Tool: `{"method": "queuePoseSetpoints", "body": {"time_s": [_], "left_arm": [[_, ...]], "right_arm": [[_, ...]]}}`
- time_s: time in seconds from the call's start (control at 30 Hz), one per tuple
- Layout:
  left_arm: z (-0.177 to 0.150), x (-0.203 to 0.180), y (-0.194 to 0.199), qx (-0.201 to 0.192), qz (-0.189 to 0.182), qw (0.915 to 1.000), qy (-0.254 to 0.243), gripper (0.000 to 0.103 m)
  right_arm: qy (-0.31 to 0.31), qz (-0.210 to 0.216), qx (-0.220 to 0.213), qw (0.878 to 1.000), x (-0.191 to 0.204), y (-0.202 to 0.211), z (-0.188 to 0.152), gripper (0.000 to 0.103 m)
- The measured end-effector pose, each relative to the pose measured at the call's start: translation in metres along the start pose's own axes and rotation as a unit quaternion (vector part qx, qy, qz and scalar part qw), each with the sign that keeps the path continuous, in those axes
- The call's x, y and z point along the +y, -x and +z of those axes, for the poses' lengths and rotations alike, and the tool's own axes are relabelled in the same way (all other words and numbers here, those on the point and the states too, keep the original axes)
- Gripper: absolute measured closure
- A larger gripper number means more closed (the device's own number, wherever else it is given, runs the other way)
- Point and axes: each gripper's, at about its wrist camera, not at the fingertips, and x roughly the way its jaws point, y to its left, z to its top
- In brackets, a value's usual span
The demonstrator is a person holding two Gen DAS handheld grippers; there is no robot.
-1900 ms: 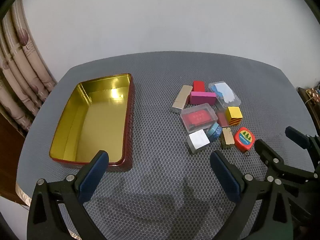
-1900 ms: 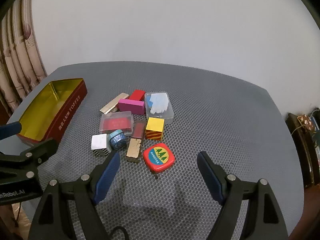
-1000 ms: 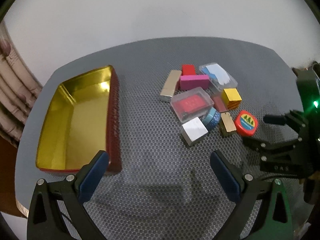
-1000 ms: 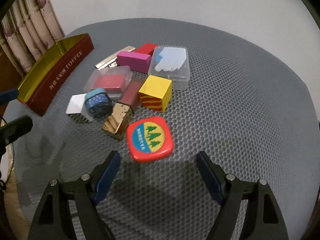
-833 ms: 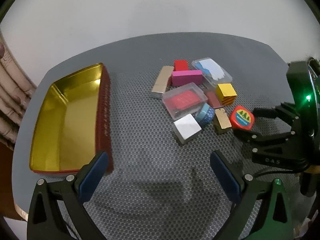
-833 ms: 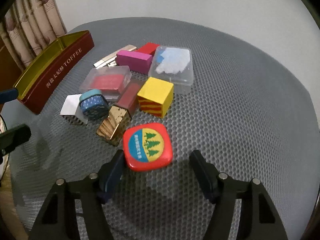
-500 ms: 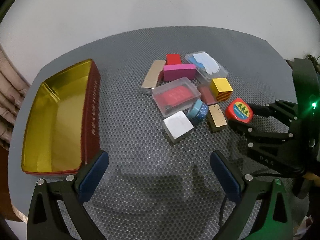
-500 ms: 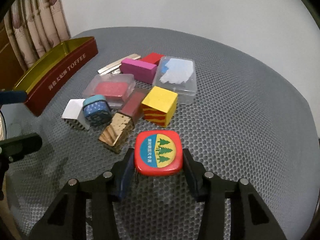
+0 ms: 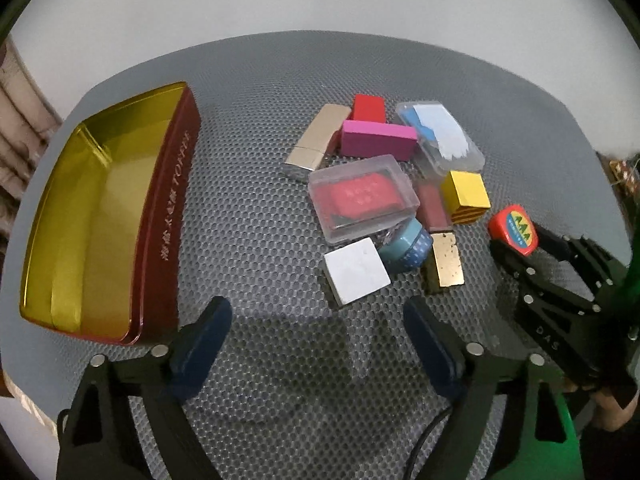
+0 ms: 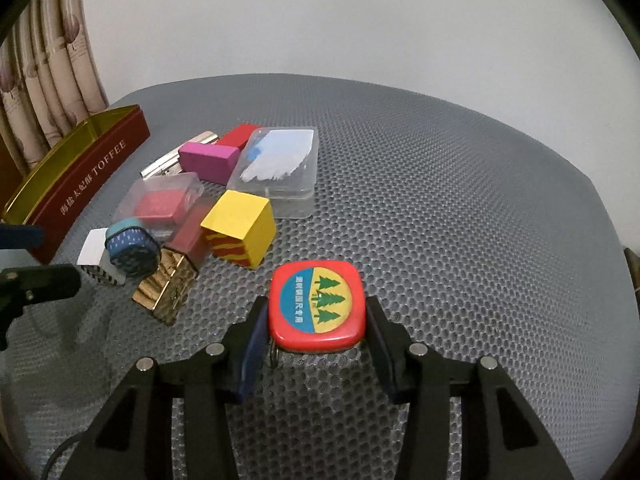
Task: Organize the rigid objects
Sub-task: 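Grasp the red tape measure with the right gripper while the left tool approaches the pile, then close the left gripper on the white cube and lift it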
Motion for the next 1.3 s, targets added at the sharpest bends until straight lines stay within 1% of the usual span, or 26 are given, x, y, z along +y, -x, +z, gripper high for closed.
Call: {"method": "queuePoseSetpoints", "body": {"time_s": [0.07,0.13,0.2,0.43,0.53,0.63,0.7,0.73,0.77,0.97,1.07,1.3], "left_arm": [[0.000,-0.004,-0.004,0.006,-0.004,1.0000,-0.004,0.029],[0.002,-0.006,-0.008,0.016,-0.013,0.9998,0.003,0.033],[0.005,-0.005,-0.011,0.024,-0.020,0.9994,0.013,0.034],[0.018,0.001,-0.021,0.038,-0.033,0.9974,0.052,0.045],[0.022,0.004,-0.027,0.049,-0.040,0.9959,0.064,0.046],[0.025,0.006,-0.031,0.056,-0.047,0.9949,0.069,0.056],[0.026,0.007,-0.035,0.063,-0.051,0.9942,0.071,0.061],[0.026,0.008,-0.036,0.066,-0.054,0.9938,0.072,0.069],[0.026,0.008,-0.037,0.067,-0.057,0.9935,0.072,0.074],[0.026,0.009,-0.032,0.060,-0.060,0.9947,0.057,0.076],[0.026,0.010,-0.027,0.056,-0.062,0.9953,0.049,0.076],[0.030,0.022,-0.004,0.024,-0.048,0.9978,0.039,0.076]], "right_arm": [[-0.006,0.002,-0.003,1.000,0.000,-0.001,0.000,0.055],[-0.007,0.003,-0.005,1.000,0.000,-0.002,0.001,0.055],[-0.006,0.001,-0.008,1.000,0.000,0.000,-0.001,0.055],[-0.009,0.003,-0.014,1.000,0.000,0.000,-0.001,0.055],[-0.010,0.003,-0.015,1.000,-0.001,0.001,-0.002,0.055],[-0.010,0.004,-0.015,1.000,-0.003,0.003,-0.004,0.055],[-0.010,0.004,-0.015,1.000,-0.004,0.004,-0.004,0.055],[-0.011,0.004,-0.015,1.000,-0.007,0.008,-0.007,0.055],[-0.011,0.004,-0.015,1.000,-0.008,0.010,-0.008,0.055],[-0.008,0.000,-0.015,1.000,-0.008,0.011,-0.008,0.055],[-0.007,0.000,-0.015,1.000,-0.003,0.004,-0.004,0.055],[-0.005,-0.004,-0.015,1.000,-0.001,0.003,-0.002,0.055]]}}
